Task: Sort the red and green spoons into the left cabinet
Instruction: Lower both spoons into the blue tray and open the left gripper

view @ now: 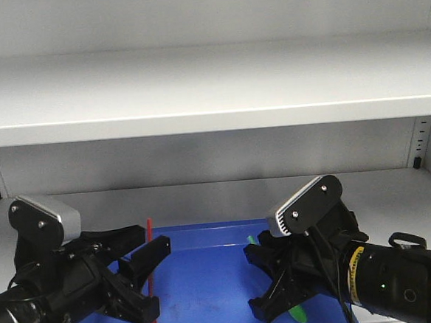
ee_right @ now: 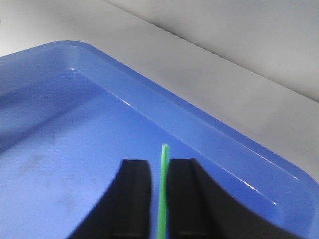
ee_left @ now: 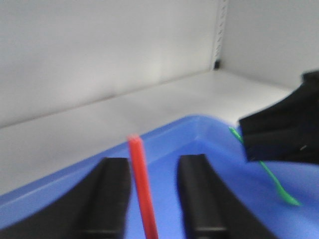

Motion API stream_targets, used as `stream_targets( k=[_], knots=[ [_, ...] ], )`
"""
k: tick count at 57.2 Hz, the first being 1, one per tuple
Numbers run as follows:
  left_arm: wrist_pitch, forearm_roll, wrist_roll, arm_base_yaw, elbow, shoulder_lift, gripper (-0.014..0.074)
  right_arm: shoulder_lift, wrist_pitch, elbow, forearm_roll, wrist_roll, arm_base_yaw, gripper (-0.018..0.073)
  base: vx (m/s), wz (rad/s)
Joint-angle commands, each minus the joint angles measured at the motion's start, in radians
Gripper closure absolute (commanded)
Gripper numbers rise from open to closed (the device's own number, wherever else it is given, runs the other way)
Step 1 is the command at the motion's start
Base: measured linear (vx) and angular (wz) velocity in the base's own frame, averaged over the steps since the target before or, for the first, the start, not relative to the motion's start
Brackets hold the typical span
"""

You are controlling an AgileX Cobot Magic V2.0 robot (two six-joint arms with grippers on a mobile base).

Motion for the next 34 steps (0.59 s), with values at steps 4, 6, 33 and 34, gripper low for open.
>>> stream_targets(
  k=[4,6,33,34],
  knots=[
    [-0.024,-0.025,0.036,-0.007,-0.036,-0.029,0.0063,-0.032,-0.009,-0.037,0.015,0.003,-0.002,0.0103,0.0,0.0],
    [-0.024,-0.025,0.036,-0.007,-0.036,-0.029,0.0056,-0.032,-0.009,-0.037,0.015,0.003,-0.002,0.0057,0.0,0.0],
    [-0.024,-0.032,0.036,-0.007,-0.036,-0.03,0.0055,-0.032,-0.011,-0.031,0.015,0.002,-0.002,-0.0036,0.0,0.0],
    [-0.024,-0.032,0.036,-0.007,-0.036,-0.03,0.0055,-0.032,-0.011,-0.031,0.015,0.002,-0.002,-0.003,0.0,0.0]
  ],
)
